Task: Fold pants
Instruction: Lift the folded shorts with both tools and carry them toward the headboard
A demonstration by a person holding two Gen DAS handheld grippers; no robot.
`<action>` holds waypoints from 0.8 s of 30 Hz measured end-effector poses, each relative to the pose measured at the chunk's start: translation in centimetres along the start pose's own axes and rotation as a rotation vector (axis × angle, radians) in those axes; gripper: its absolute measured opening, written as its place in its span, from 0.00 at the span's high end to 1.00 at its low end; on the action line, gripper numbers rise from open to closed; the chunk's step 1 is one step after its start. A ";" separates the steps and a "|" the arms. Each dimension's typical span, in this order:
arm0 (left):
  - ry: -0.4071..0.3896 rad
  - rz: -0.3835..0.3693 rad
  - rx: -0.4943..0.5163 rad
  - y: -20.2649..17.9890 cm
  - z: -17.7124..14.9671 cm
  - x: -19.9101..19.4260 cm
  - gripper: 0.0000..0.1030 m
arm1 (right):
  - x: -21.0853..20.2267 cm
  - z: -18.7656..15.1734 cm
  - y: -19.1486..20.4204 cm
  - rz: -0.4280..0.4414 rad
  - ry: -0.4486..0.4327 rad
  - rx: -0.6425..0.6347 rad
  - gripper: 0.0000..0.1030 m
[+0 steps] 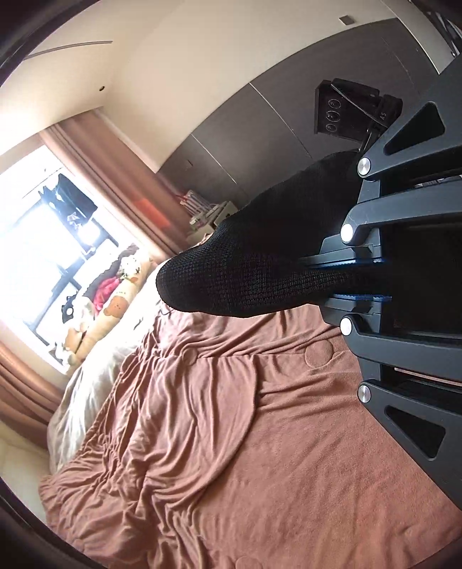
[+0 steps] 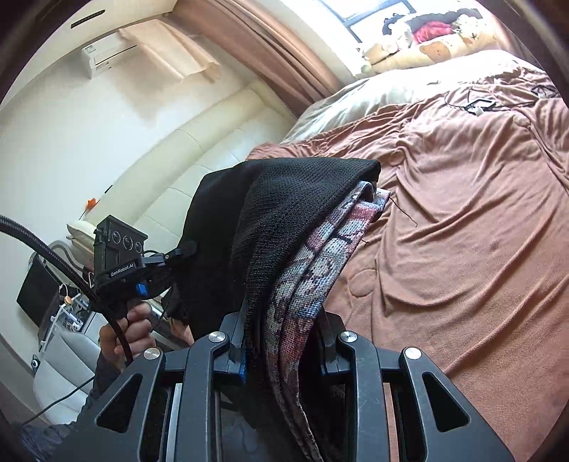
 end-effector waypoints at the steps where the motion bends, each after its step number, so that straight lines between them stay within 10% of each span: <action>1: -0.010 -0.002 0.005 -0.2 0.1 -0.6 0.89 | 0.1 0.2 0.6 -0.002 -0.007 -0.011 0.76; 24: -0.199 0.053 0.098 -0.3 3.1 -16.0 0.89 | 5.5 2.2 11.6 0.059 -0.048 -0.202 0.76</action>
Point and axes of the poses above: each gripper's, at about its wrist camera, not at the fingertips, and x roughly the way its jaws point, y to its left, z to its top, the point moved 1 cm from there along x, roughly the way its jaws point, and after that the axes turned 2 degrees about x, right-handed, at the moved point
